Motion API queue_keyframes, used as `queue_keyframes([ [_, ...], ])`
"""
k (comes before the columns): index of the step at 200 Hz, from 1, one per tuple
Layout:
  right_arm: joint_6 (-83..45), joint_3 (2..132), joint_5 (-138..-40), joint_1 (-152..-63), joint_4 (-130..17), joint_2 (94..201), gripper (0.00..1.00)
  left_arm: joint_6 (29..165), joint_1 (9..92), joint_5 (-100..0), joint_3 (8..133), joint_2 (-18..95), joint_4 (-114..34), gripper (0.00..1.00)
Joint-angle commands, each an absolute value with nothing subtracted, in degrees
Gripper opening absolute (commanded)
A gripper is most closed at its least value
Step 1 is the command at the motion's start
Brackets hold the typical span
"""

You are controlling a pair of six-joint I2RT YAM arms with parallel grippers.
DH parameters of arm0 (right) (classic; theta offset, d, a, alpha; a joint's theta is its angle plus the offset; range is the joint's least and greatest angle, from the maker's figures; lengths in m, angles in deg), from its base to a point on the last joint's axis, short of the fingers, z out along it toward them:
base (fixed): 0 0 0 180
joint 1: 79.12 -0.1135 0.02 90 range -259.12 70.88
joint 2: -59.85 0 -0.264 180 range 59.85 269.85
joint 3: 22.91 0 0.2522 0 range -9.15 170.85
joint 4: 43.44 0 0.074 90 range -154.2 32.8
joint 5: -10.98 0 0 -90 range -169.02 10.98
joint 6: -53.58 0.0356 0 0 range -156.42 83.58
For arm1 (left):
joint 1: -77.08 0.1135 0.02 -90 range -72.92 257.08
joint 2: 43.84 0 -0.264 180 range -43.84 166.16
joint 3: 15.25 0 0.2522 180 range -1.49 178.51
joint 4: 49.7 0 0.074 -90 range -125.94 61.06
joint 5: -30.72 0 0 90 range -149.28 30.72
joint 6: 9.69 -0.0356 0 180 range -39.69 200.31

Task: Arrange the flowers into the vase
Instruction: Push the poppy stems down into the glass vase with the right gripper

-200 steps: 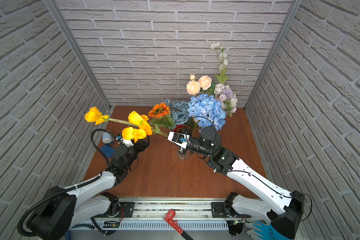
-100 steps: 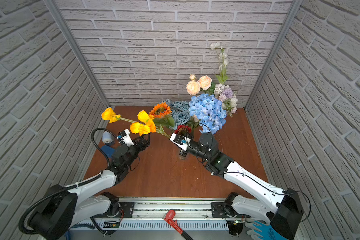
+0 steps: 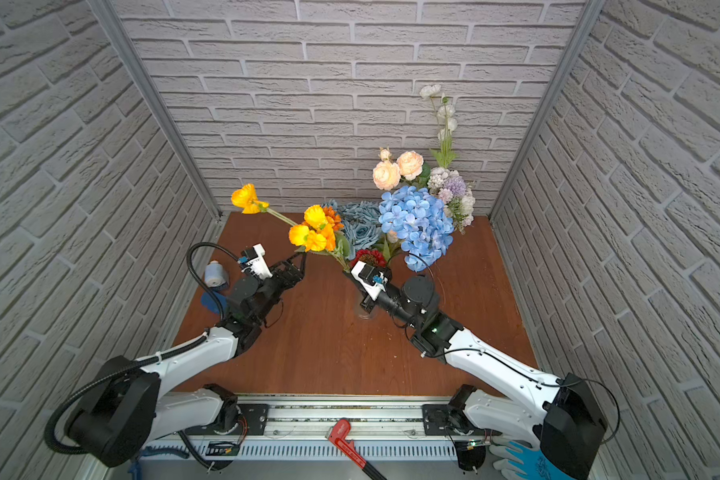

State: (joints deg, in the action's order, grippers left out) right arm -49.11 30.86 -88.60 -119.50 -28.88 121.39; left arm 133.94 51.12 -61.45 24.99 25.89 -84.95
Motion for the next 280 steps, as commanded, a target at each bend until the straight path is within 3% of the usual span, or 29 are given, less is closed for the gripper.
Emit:
queue_keyframes([
  [1,-41.8,32.5,-84.3,-119.3,-29.5,121.6,0.06,133.3,50.9,-59.9,26.8,27.0,-89.5,0.98],
  [49,-39.0,42.2,-81.8,-119.3,-46.9,123.9,0.06,134.0,50.6,-59.6,26.8,28.5,-90.4,0.98],
  [112,-38.9,38.4,-73.9,-119.3,-46.6,125.7,0.06,134.3,50.3,-58.9,27.4,29.6,-91.0,0.98],
  [167,-40.1,35.7,-73.0,-119.6,-46.8,126.3,0.06,134.1,49.9,-58.4,28.2,30.3,-90.8,0.98],
  [195,-40.9,36.0,-73.1,-119.9,-47.4,124.4,0.16,133.4,49.6,-57.0,30.2,31.1,-89.9,0.98],
  [232,-41.6,37.6,-74.0,-119.9,-46.9,121.6,0.35,132.8,48.9,-55.2,32.8,32.9,-90.3,0.98],
  [280,-42.5,39.7,-74.8,-119.9,-45.2,119.4,0.39,132.8,48.7,-54.9,32.7,33.1,-90.5,0.98],
])
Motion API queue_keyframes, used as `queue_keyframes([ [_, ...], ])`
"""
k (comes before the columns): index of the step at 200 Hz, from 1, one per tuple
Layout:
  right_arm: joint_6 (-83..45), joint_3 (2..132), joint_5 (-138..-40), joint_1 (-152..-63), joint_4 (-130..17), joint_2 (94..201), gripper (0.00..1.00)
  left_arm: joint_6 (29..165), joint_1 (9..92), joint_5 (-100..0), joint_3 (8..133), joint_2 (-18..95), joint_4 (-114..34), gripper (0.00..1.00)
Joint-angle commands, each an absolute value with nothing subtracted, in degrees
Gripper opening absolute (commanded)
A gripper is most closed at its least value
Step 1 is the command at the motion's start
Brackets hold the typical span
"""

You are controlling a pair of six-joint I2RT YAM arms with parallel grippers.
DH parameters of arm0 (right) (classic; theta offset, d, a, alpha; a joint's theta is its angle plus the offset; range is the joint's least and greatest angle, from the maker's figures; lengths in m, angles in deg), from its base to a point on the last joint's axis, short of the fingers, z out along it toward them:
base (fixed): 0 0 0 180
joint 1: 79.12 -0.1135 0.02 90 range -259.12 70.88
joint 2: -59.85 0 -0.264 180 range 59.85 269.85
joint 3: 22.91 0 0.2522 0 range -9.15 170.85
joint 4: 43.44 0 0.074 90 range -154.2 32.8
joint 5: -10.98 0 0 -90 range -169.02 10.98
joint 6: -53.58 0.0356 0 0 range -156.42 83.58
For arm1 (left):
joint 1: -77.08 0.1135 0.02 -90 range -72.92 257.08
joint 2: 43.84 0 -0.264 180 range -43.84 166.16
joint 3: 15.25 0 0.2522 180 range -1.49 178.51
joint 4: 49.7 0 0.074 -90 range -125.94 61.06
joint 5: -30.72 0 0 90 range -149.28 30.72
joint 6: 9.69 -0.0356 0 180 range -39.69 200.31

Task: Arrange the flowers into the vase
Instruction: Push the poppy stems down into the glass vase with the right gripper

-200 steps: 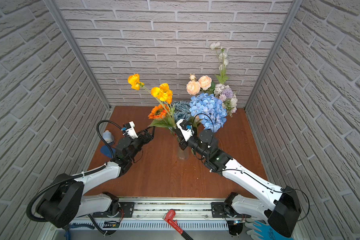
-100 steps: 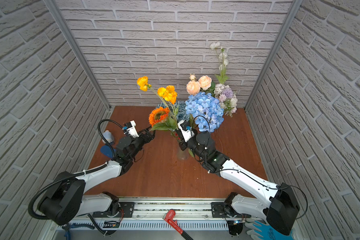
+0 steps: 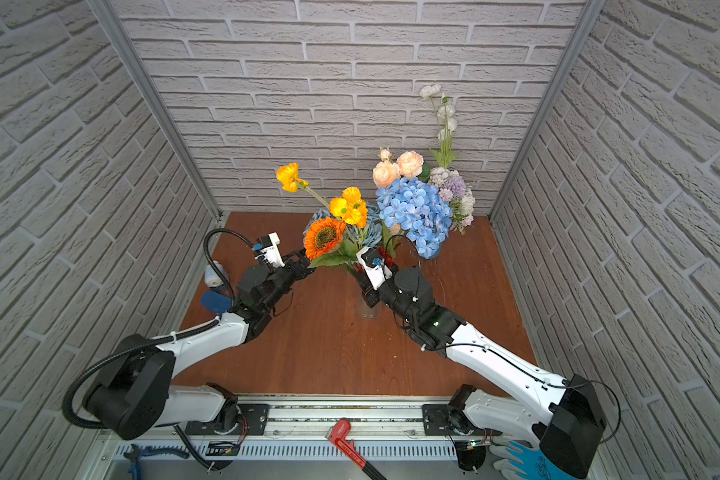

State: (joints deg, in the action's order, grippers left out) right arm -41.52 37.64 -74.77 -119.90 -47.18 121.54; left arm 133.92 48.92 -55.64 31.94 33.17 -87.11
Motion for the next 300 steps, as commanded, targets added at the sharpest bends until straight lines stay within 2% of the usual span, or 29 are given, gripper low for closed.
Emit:
queue_keyframes([
  [1,-42.6,39.6,-74.7,-119.9,-45.1,119.3,0.39,132.9,48.7,-54.9,32.7,33.1,-90.4,0.98],
  [75,-48.0,43.2,-73.8,-119.9,-41.2,123.1,0.3,132.8,48.7,-54.9,32.4,32.8,-90.3,0.98],
  [93,-48.4,42.9,-73.3,-119.9,-40.0,124.1,0.15,132.8,48.7,-55.0,32.1,32.6,-90.4,0.98],
  [105,-48.0,42.6,-73.4,-119.9,-40.0,123.9,0.11,132.6,48.7,-55.1,31.9,32.5,-90.3,0.98],
  [134,-46.3,41.4,-74.0,-119.9,-41.0,121.8,0.13,132.3,48.7,-55.3,31.8,32.3,-89.9,0.98],
  [148,-45.8,41.4,-74.5,-119.9,-42.1,120.5,0.23,132.2,48.7,-55.3,31.9,32.6,-89.9,0.98],
  [161,-45.8,41.7,-75.2,-119.9,-42.7,119.4,0.27,132.4,48.7,-55.2,32.1,33.0,-90.2,0.98],
  [221,-48.8,45.0,-77.1,-119.9,-41.9,120.4,0.27,133.5,48.6,-54.8,32.2,34.1,-91.7,0.98],
  [238,-49.0,45.2,-76.8,-119.8,-40.7,121.7,0.24,133.4,48.6,-54.9,32.0,33.7,-91.5,0.98],
  [262,-49.3,45.0,-76.6,-119.9,-38.7,122.6,0.07,133.0,48.6,-55.2,31.7,33.0,-90.7,0.98],
  [300,-47.9,43.8,-76.4,-119.8,-40.6,121.6,0.06,132.4,48.7,-55.7,31.6,32.4,-90.2,0.98],
])
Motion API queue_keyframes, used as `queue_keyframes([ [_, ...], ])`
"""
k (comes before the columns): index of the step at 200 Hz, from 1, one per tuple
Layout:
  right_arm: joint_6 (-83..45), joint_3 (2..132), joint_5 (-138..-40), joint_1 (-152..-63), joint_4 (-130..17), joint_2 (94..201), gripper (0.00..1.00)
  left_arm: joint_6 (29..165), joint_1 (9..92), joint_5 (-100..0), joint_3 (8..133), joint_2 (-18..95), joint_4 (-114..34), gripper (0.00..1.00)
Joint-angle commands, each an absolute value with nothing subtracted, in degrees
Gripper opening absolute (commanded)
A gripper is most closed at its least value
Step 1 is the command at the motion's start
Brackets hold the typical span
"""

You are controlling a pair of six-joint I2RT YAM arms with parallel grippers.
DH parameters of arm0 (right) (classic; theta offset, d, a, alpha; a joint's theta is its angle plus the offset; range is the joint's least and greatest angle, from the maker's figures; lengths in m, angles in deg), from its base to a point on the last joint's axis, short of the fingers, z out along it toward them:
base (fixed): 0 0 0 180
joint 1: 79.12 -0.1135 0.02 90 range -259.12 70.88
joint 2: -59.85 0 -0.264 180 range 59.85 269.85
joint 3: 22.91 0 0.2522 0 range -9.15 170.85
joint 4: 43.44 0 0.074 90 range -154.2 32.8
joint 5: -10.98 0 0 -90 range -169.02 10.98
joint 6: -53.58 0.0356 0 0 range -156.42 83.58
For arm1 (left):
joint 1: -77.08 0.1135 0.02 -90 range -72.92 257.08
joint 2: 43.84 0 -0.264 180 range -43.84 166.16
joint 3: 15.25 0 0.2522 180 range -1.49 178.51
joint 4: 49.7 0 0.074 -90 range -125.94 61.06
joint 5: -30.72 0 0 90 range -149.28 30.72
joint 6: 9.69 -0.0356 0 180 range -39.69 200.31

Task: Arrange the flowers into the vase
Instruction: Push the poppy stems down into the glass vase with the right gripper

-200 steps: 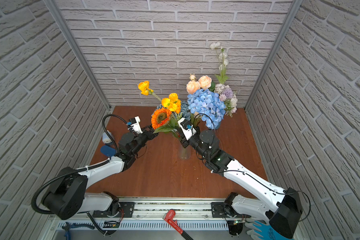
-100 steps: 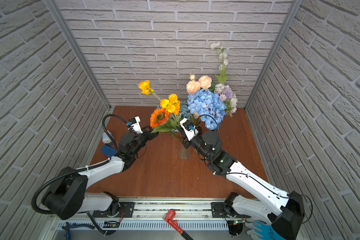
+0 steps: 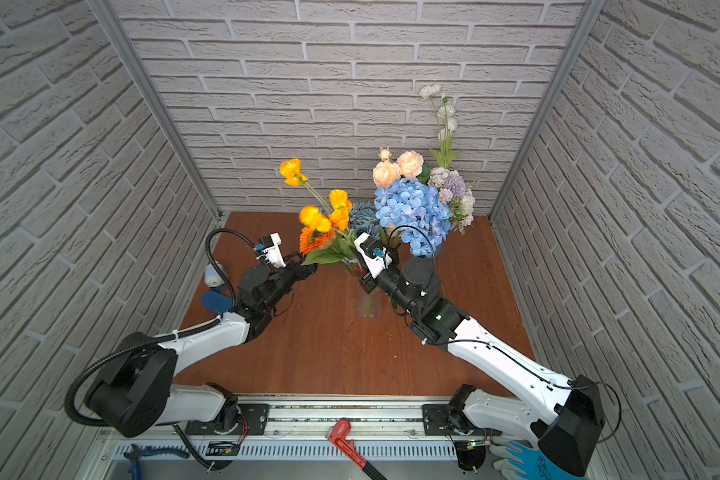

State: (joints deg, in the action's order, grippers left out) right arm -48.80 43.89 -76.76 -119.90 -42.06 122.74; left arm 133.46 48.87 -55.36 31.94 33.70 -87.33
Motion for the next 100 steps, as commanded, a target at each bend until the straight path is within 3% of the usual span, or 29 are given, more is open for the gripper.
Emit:
queue_keyframes([
  [1,-47.8,43.8,-76.3,-119.9,-40.7,121.5,0.06,132.4,48.6,-55.7,31.6,32.4,-90.1,0.98],
  [60,-42.6,40.0,-69.3,-119.9,-46.5,119.2,0.06,133.0,48.6,-55.2,32.1,33.9,-90.8,0.98],
  [100,-40.0,44.9,-62.9,-119.8,-48.4,118.6,0.06,133.6,48.6,-54.8,32.7,35.0,-91.6,0.98],
])
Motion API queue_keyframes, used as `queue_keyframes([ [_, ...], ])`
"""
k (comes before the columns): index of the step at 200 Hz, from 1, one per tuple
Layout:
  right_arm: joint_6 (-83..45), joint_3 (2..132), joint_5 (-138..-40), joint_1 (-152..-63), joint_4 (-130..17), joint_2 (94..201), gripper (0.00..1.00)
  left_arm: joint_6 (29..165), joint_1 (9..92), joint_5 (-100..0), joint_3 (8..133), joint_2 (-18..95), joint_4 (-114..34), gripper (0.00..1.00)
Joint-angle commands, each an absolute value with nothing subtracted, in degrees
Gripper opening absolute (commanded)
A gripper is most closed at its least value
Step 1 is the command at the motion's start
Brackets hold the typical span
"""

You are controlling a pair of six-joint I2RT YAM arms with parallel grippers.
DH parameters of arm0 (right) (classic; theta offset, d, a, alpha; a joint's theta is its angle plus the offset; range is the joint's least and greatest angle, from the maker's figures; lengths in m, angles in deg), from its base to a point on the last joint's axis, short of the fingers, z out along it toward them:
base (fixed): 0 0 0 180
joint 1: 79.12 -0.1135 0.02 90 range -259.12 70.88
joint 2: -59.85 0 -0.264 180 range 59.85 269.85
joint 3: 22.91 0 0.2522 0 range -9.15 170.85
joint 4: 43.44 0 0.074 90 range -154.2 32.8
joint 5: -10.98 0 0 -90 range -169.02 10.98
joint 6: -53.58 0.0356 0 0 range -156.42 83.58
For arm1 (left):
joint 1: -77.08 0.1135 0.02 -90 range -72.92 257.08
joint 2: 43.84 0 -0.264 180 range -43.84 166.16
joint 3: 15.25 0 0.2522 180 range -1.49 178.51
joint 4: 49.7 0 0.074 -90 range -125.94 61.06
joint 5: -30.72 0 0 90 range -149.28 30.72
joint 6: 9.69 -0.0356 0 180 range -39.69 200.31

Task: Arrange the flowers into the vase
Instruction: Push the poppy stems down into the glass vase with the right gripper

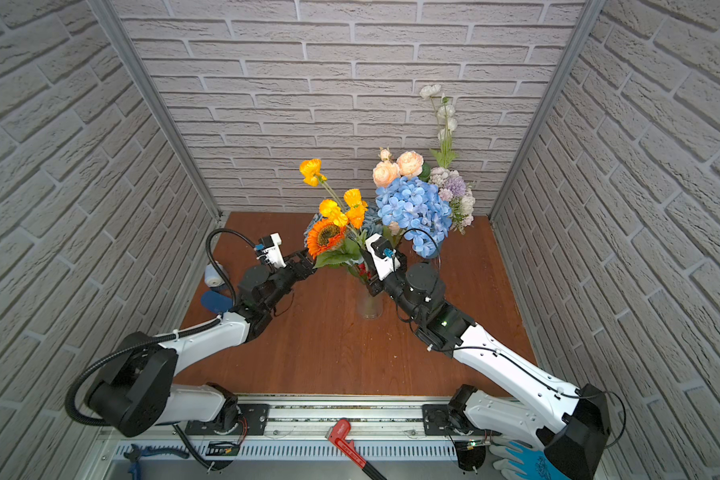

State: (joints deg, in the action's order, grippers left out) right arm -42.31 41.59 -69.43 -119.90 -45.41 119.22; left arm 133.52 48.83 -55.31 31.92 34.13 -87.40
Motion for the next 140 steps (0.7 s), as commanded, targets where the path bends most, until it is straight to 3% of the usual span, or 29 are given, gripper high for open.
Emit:
queue_keyframes([
  [1,-40.1,45.1,-62.9,-119.8,-48.6,118.6,0.06,133.7,48.5,-54.8,32.7,35.0,-91.6,0.98],
  [37,-41.5,44.5,-66.9,-119.8,-53.6,122.6,0.06,134.1,48.5,-54.7,32.4,34.8,-92.2,0.98],
  [140,-42.7,28.8,-65.0,-119.8,-41.8,122.7,0.06,133.7,48.5,-54.4,33.3,34.6,-90.8,0.98],
])
